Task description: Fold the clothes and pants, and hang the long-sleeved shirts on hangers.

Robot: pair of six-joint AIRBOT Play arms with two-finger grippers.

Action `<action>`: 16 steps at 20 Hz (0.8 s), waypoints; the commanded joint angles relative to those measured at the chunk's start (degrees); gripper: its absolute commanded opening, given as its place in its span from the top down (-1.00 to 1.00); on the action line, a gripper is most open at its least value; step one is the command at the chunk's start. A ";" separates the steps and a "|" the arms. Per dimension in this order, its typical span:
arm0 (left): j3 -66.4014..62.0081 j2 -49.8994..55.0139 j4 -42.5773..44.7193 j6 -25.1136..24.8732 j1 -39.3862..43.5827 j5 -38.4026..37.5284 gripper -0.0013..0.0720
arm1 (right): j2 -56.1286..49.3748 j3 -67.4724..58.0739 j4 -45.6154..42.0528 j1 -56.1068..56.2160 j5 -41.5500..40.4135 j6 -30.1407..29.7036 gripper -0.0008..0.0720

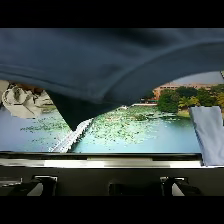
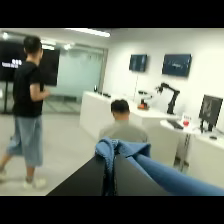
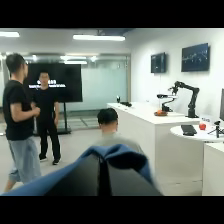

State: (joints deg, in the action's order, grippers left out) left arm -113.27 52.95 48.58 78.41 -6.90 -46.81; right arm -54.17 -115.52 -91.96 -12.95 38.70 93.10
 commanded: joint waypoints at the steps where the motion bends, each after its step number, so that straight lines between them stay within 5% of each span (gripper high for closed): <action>1: 4.87 3.23 0.94 1.81 -0.15 -6.27 0.91 | -6.56 -0.44 -0.48 0.00 -2.23 4.90 0.88; 5: 16.57 11.37 0.96 1.77 0.26 -13.97 0.90 | -23.47 -0.44 2.05 -0.02 -0.35 15.58 0.88; 8: 27.28 17.90 0.94 1.79 1.07 -13.84 0.90 | -36.30 -0.39 11.45 0.00 8.63 22.51 0.88; 12: 37.94 25.81 -0.39 4.13 1.64 -13.84 0.90 | -48.98 -0.39 25.66 0.00 29.88 21.75 0.88; 14: 40.17 27.96 -1.53 4.11 1.62 -13.84 0.90 | -53.11 -0.37 26.99 0.00 41.05 16.15 0.88; 15: 40.28 28.57 -1.60 4.09 1.60 -13.84 0.90 | -54.42 -0.37 26.67 0.00 45.29 13.99 0.79; 16: 40.28 28.76 -1.62 4.09 1.53 -13.70 0.90 | -55.39 -0.37 26.62 0.00 48.96 12.28 0.38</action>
State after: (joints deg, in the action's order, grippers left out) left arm -75.81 79.07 47.99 82.08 -5.39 -60.12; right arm -104.31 -115.83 -69.30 -12.95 71.53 110.32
